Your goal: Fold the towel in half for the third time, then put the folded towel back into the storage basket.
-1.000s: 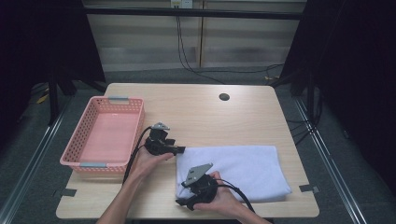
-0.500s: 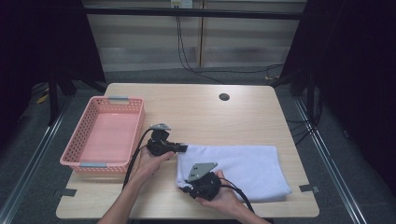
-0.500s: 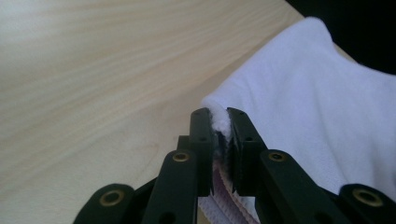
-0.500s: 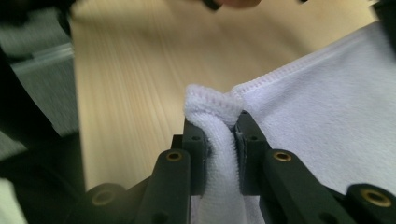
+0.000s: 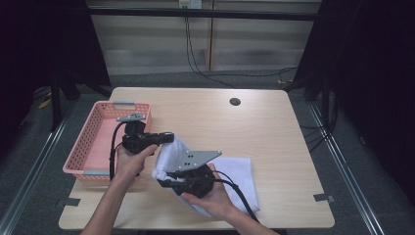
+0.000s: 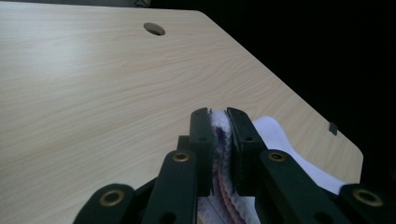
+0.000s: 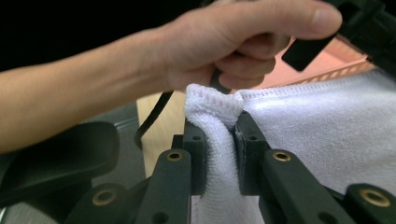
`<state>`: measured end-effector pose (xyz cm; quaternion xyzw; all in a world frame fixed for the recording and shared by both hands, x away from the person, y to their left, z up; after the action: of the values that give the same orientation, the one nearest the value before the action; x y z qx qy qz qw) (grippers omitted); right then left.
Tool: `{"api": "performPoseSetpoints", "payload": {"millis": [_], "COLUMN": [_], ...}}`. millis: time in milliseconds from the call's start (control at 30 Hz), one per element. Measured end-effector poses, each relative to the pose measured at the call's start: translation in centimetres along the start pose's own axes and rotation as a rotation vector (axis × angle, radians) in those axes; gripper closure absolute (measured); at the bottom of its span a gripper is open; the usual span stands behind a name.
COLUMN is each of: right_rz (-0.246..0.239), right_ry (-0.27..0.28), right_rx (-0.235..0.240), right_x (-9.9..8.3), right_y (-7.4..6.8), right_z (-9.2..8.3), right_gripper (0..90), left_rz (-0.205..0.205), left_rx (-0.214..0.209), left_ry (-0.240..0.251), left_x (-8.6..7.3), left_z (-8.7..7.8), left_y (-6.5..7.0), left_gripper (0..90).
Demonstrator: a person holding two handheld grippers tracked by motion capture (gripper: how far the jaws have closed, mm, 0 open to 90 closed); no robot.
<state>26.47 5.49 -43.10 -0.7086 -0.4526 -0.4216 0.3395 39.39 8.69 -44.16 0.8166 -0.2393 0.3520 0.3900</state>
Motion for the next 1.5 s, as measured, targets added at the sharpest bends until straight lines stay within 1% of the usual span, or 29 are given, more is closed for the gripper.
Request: {"api": "performPoseSetpoints", "payload": {"millis": [67,133,200,233,267,333,367,400,433,467,500,533,567,633,700,733,800,867,900,967,1033,1067,1133,1233,1300,1367,1400,1467,1500], "right_rz": [0.019,0.046,0.061,0.079,0.09,0.111,0.127,0.151,0.18,0.196,0.206,0.229,0.229,0.254,0.263,0.271,0.261,0.26,0.272,0.275,0.272,0.271,0.251,0.274,0.263,0.275,0.275,0.224,0.246], "right_ry": [0.018,0.035,0.028,0.022,0.014,0.006,0.0,-0.003,-0.008,-0.022,-0.04,-0.069,-0.069,-0.093,-0.108,-0.117,-0.126,-0.13,-0.124,-0.106,-0.102,-0.099,-0.131,-0.136,-0.152,-0.15,-0.168,-0.254,-0.277], "right_rx": [-0.024,-0.051,-0.085,-0.098,-0.116,-0.156,-0.171,-0.183,-0.197,-0.204,-0.212,-0.228,-0.228,-0.241,-0.26,-0.268,-0.296,-0.32,-0.331,-0.363,-0.385,-0.397,-0.426,-0.443,-0.442,-0.405,-0.402,-0.432,-0.418], "right_x": [-0.4,-1.4,-3.1,-4.1,-5.1,-7.0,-8.1,-9.1,-10.2,-11.2,-12.2,-14.0,-14.0,-15.2,-16.2,-16.5,-16.7,-16.6,-16.4,-15.9,-15.4,-15.1,-14.8,-14.3,-13.7,-13.1,-13.1,-14.2,-15.0], "right_y": [0.4,0.9,1.5,1.8,2.1,2.8,3.2,3.5,3.8,4.1,4.2,4.3,4.3,4.4,4.7,4.8,5.1,5.5,5.8,6.8,8.3,9.2,11.2,14.5,16.0,16.9,17.2,17.9,18.1], "right_z": [-1.0,-2.7,-4.5,-5.5,-6.5,-8.6,-9.5,-10.3,-11.1,-11.7,-12.2,-13.2,-13.2,-14.2,-15.2,-15.7,-16.9,-18.2,-18.7,-19.5,-19.6,-19.4,-18.8,-17.5,-16.5,-15.2,-14.6,-13.7,-13.4], "right_gripper": [78.3,78.2,78.2,78.1,78.0,77.9,77.7,77.6,77.2,76.8,76.6,76.1,76.1,74.1,71.4,68.5,60.7,53.4,49.8,44.2,40.7,38.9,35.6,29.5,28.8,25.9,27.3,27.4,27.4], "left_rz": [0.017,0.024,0.054,0.069,0.079,0.082,0.095,0.107,0.1,0.103,0.119,0.124,0.126,0.128,0.107,0.115,0.107,0.107,0.115,0.121,0.131,0.134,0.138,0.166,0.173,0.172,0.17,0.183,0.207], "left_rx": [-0.015,-0.043,-0.065,-0.078,-0.078,-0.097,-0.097,-0.092,-0.095,-0.103,-0.102,-0.104,-0.117,-0.116,-0.144,-0.167,-0.204,-0.232,-0.226,-0.179,-0.134,-0.114,-0.094,-0.06,-0.045,-0.037,-0.032,-0.053,-0.066], "left_ry": [-0.015,-0.035,-0.056,-0.071,-0.084,-0.111,-0.124,-0.147,-0.169,-0.183,-0.201,-0.215,-0.237,-0.26,-0.247,-0.243,-0.216,-0.154,-0.134,-0.142,-0.155,-0.156,-0.166,-0.186,-0.195,-0.217,-0.22,-0.236,-0.251], "left_x": [0.0,-0.1,-0.3,-0.4,-0.5,-0.9,-1.3,-1.7,-2.3,-2.8,-3.3,-3.8,-4.3,-4.9,-5.0,-4.9,-4.4,-3.3,-2.9,-2.7,-3.0,-3.3,-4.4,-6.5,-7.7,-8.7,-9.1,-10.0,-11.2], "left_z": [1.7,3.8,6.2,7.3,8.5,10.9,12.1,13.3,14.4,15.4,16.2,17.1,17.9,19.3,20.1,20.2,20.1,19.3,18.7,17.5,16.1,15.3,13.7,11.4,10.2,9.2,8.8,7.7,6.7], "left_y": [0.9,2.2,3.8,4.6,5.3,6.6,7.1,7.5,7.8,8.3,8.8,9.2,9.5,10.0,10.7,11.2,12.1,12.7,12.7,12.0,10.8,10.2,9.0,7.7,7.3,7.4,7.6,8.4,9.1], "left_gripper": [81.4,80.8,80.1,79.8,79.8,79.6,79.6,79.5,79.3,79.3,79.3,79.0,79.0,77.4,75.9,72.7,60.4,53.2,50.3,44.7,44.4,44.2,44.2,44.2,43.7,42.8,41.9,39.5,37.5]}}
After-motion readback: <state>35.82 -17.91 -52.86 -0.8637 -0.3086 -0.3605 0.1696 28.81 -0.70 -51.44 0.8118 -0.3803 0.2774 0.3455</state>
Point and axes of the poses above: each handheld gripper's, and its own axes: z roughly forward along the jaws, x roughly out of its top, y roughly to its right, the point moved 10 cm from there along z, roughly forward along the jaws, and after that the axes turned 4 degrees about -z, right-handed, at the moved point
